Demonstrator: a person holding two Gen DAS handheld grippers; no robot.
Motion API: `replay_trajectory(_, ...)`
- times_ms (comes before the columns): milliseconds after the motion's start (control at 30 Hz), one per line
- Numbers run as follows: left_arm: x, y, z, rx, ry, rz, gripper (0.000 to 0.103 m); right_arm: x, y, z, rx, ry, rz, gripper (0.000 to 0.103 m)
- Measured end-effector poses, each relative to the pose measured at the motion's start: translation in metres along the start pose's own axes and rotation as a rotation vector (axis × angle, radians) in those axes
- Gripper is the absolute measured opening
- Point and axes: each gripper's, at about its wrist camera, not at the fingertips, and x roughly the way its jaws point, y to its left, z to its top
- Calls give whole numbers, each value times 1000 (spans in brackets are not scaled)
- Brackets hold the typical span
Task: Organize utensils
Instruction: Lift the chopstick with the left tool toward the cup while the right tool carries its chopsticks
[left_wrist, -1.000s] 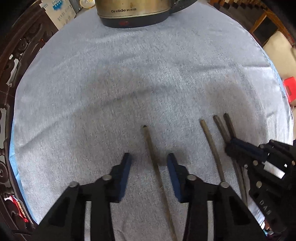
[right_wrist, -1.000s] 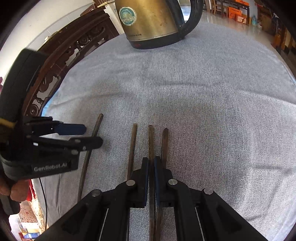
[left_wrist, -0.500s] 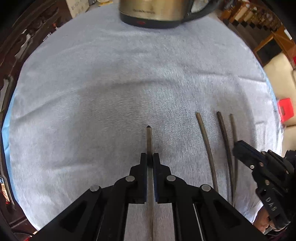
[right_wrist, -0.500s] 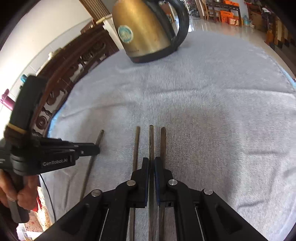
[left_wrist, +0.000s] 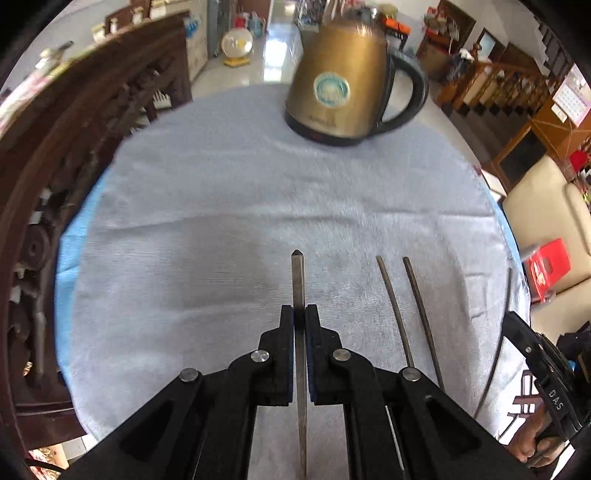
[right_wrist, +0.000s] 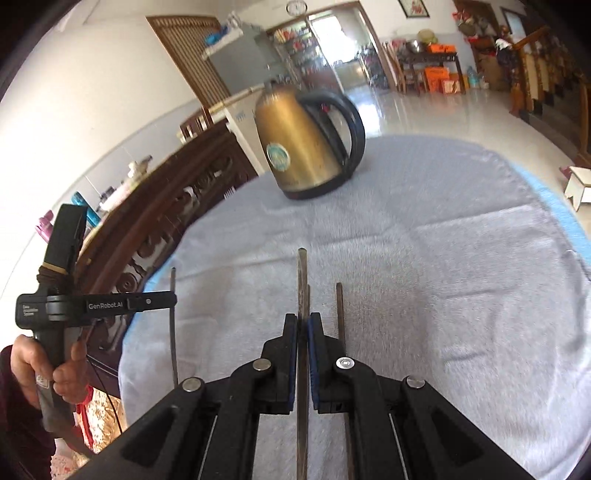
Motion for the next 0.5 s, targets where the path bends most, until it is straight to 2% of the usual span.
replay_trajectory(500,-110,12,-58,-21,-272,10,5,-115,44,-33,-17,-307,-46,6)
